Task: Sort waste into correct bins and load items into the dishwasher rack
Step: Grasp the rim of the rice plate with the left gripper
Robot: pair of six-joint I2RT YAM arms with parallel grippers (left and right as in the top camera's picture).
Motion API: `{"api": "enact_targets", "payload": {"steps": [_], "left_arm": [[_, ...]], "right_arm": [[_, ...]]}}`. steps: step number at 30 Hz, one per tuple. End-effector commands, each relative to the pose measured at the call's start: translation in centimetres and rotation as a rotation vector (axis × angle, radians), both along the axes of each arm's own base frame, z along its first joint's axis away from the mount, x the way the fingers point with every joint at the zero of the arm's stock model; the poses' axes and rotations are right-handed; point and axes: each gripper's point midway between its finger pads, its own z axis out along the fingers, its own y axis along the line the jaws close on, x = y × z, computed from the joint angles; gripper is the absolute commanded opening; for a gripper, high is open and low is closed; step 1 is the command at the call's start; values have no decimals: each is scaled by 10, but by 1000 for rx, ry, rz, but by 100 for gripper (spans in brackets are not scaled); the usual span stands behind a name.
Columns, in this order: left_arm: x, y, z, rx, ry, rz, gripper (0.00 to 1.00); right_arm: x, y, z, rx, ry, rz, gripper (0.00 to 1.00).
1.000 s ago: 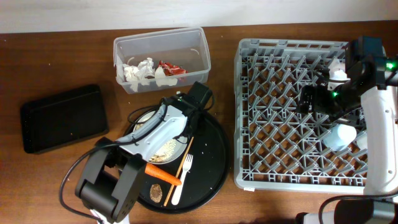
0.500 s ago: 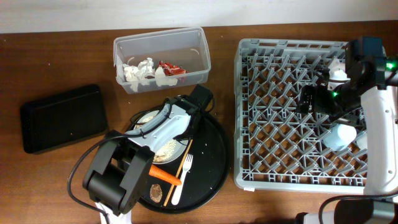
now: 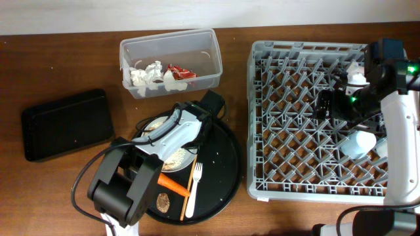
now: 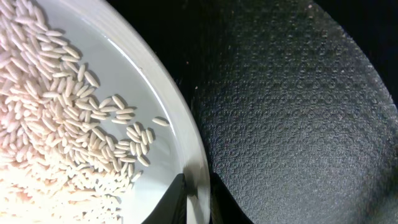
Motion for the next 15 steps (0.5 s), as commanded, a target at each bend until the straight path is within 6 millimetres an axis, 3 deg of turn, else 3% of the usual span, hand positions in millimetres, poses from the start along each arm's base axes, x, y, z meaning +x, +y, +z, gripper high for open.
{"api": "enact_targets", "payload": {"steps": [1,10,12,15], "left_arm": [[-8,15,-14,77,35,7,10],[-5,28,-11,148,10,6,10],[-6,28,-11,145,16,5,1],[-7,28,-8,150,25,4,1]], "right_arm": [[-3,0,4,-4,-12,-1,98],[-3,0,4,-4,-11,-1,98],[-3,0,4,-4,-10,-1,99],[-3,0,4,-4,-11,-1,98]]}}
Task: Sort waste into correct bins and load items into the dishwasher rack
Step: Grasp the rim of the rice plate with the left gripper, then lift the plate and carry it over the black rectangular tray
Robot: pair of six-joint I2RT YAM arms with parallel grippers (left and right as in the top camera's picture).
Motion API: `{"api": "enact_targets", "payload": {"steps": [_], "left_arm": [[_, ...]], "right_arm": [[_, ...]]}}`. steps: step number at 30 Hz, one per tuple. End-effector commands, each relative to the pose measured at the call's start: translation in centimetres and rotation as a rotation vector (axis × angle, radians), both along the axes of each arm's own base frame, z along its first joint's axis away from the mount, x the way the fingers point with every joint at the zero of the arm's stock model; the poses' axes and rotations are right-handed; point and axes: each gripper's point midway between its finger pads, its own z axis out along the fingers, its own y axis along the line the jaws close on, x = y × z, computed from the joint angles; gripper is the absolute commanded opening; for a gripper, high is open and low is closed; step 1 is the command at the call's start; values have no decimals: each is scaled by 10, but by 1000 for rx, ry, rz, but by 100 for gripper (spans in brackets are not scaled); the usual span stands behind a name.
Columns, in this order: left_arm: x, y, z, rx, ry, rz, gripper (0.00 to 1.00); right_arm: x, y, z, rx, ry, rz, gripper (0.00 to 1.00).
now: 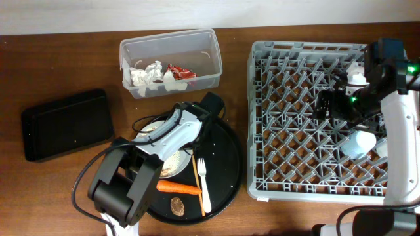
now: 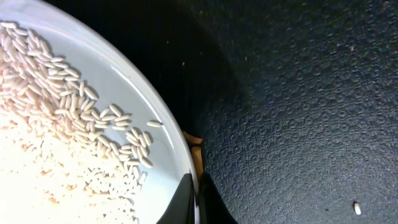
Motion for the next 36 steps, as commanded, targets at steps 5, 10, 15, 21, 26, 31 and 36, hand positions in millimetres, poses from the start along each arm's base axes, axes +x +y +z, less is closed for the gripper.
{"api": "enact_targets", "payload": {"steps": [5,10,15,21,26,31,36], "left_arm": [[-2,4,3,34,46,-13,1],[-3,5,11,50,69,-57,0],[-2,7,37,52,46,-106,1],[-9,27,61,140,38,-121,0],[-16,46,74,231,51,-125,0],[-10,55,102,280,-3,-123,1],[10,70,129,238,-56,-116,0]], "right_arm": [[-4,0,4,-4,-9,-1,98],[-4,0,4,-4,-9,-1,98],[-4,0,4,-4,-9,-1,98],[-4,0,4,-4,-9,-1,98],[-4,0,4,-4,-9,-1,99],[-4,0,4,-4,-9,-1,98],[-4,0,4,-4,-8,-1,98]]}}
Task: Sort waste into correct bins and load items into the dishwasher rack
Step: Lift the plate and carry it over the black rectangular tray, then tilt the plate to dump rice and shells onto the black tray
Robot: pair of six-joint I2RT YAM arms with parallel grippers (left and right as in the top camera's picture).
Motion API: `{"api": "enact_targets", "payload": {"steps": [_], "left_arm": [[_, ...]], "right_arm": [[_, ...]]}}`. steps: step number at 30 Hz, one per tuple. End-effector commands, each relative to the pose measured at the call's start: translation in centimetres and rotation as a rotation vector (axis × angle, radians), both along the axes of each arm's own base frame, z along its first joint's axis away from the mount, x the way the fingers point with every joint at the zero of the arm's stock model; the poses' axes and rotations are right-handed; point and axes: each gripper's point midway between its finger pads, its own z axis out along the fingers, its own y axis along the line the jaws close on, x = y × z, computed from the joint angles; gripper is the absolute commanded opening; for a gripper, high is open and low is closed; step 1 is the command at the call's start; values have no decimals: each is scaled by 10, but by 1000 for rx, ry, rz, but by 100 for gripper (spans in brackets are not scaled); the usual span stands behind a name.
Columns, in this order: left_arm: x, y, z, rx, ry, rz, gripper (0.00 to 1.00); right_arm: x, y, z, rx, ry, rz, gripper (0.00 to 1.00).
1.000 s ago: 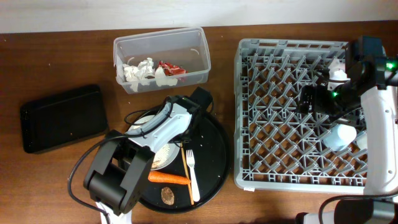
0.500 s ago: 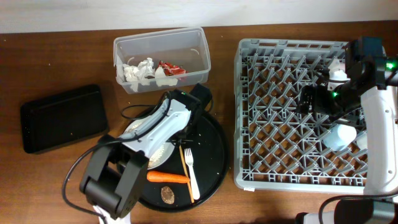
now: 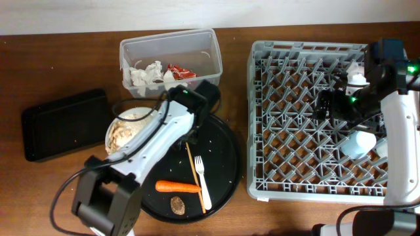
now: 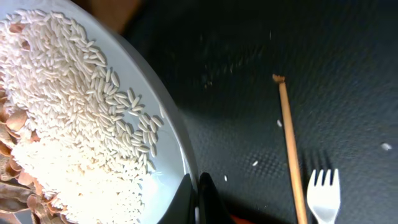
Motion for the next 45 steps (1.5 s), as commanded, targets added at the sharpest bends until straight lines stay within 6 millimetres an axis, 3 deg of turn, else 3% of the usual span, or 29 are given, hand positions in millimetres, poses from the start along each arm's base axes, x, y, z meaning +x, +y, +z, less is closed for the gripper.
{"api": "enact_targets", "payload": {"steps": [1,13,19,22,36,45], "left_arm": [[23,25,32,-13,-72,4,0],[85,118,37,-139,-148,25,0],[118,147,46,-214,-280,46,0],[127,150,48,-330,-327,64,0],[138,171,68,-743,-444,182,0],[129,197,103,-1073,-543,193,0]], "right_arm": [[-3,0,4,-4,-11,-1,99],[-4,0,4,-4,-8,-1,98],[-5,0,4,-3,-4,-1,98],[-5,0,4,-3,-2,-1,98],[-6,0,4,-2,1,-1,98],[-7,1,4,-2,3,-1,99]]}}
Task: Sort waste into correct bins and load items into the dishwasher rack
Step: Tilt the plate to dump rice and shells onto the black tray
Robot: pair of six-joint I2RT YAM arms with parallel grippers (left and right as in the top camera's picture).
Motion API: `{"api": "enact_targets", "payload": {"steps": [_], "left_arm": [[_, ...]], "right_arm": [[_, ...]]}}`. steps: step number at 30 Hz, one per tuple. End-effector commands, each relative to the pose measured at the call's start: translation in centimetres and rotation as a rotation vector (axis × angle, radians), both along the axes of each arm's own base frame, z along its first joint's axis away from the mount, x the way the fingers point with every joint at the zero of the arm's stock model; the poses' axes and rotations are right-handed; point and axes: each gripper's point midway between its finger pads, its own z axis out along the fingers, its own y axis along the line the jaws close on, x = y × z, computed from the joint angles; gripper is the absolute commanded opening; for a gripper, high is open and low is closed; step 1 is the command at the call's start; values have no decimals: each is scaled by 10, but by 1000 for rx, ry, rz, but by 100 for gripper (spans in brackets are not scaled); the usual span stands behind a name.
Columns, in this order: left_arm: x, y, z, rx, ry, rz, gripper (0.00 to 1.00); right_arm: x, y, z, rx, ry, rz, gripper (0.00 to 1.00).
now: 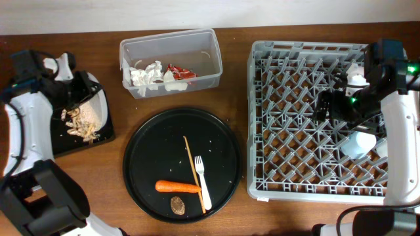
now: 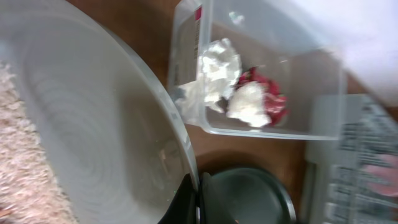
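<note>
My left gripper point(image 2: 198, 200) is shut on the rim of the white plate point(image 2: 99, 137), with rice point(image 2: 15, 155) still on the plate's left part. From overhead the gripper point(image 1: 81, 90) holds the plate point(image 1: 96, 109) tilted over the black bin point(image 1: 39, 141) at the far left, and food scraps point(image 1: 77, 124) lie in that bin. The clear bin point(image 1: 197, 72) holds crumpled paper and a red wrapper. My right gripper point(image 1: 325, 105) hangs over the grey dishwasher rack point(image 1: 289, 187); its jaws cannot be made out.
The round black tray point(image 1: 151, 151) carries a carrot point(image 1: 178, 187), a white fork point(image 1: 203, 187), a chopstick point(image 1: 191, 164) and a brown lump point(image 1: 177, 205). A white cup point(image 1: 358, 144) sits at the rack's right side.
The plate was held level beside the tray's upper left, below the clear bin. Now it is at the far left, tilted over the black bin, with food lying in the bin.
My left gripper was shut on the plate's rim while the plate lay on the black tray. Then the plate had shifted on the tray, then it was off the tray's left edge, and now it is tipped over the black bin. The right arm has stayed still.
</note>
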Motion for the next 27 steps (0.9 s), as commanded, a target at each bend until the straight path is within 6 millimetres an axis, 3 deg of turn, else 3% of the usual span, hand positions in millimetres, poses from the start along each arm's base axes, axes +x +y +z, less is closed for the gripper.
{"api": "enact_targets", "payload": {"steps": [1,8,12,16,18,23,24,25,26,27], "left_arm": [[-3,4,49,-158,-153,-33,0],[-22,37,83,-361,-284,-15,0],[-29,52,88,-386,-306,11,0],[-32,47,103,-419,-408,-76,0],[-31,64,73,-335,-263,60,0],[-32,56,90,-358,-372,-40,0],[-35,45,110,-387,-497,-151,0],[-33,48,108,-361,-503,-149,0],[-29,62,86,-333,-353,-9,0],[-31,61,89,-356,-360,-14,0]], "right_arm": [[-4,0,4,-4,-9,-1,98],[-4,0,4,-4,-8,-1,98],[-5,0,4,-3,-5,-1,98],[-5,0,4,-3,-5,-1,98],[-5,0,4,-3,-5,-1,98],[-5,0,4,-3,-4,-1,98],[-5,0,4,-3,-3,-1,99],[-5,0,4,-3,-3,-1,98],[-5,0,4,-3,-4,-1,98],[-5,0,4,-3,-4,-1,98]]}}
